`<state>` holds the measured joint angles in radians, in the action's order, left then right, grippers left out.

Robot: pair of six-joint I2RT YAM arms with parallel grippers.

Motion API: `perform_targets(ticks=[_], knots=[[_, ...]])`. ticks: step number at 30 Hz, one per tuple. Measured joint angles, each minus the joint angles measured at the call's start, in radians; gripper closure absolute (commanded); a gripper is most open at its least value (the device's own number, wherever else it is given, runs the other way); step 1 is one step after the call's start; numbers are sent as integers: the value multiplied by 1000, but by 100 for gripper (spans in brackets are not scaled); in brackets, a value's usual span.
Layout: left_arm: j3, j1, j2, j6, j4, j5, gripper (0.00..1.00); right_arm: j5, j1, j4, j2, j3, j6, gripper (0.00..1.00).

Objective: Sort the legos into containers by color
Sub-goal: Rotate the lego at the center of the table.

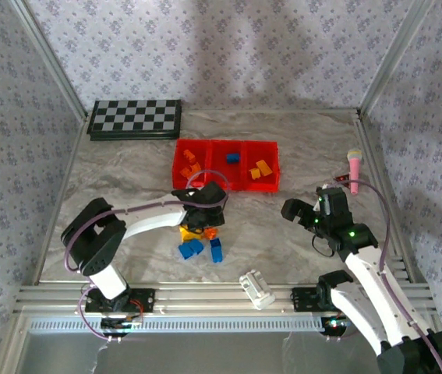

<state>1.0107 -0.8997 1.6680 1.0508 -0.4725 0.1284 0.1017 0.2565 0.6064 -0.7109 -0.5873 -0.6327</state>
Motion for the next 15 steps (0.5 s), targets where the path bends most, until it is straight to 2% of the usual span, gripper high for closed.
perform_targets(ticks=[11, 15], knots=[[118, 0, 140, -40, 2, -5, 35, 0, -3, 6, 5, 0, 0, 0], [154, 0, 148, -74, -6, -8, 33, 1, -6, 12, 18, 0, 0, 0]])
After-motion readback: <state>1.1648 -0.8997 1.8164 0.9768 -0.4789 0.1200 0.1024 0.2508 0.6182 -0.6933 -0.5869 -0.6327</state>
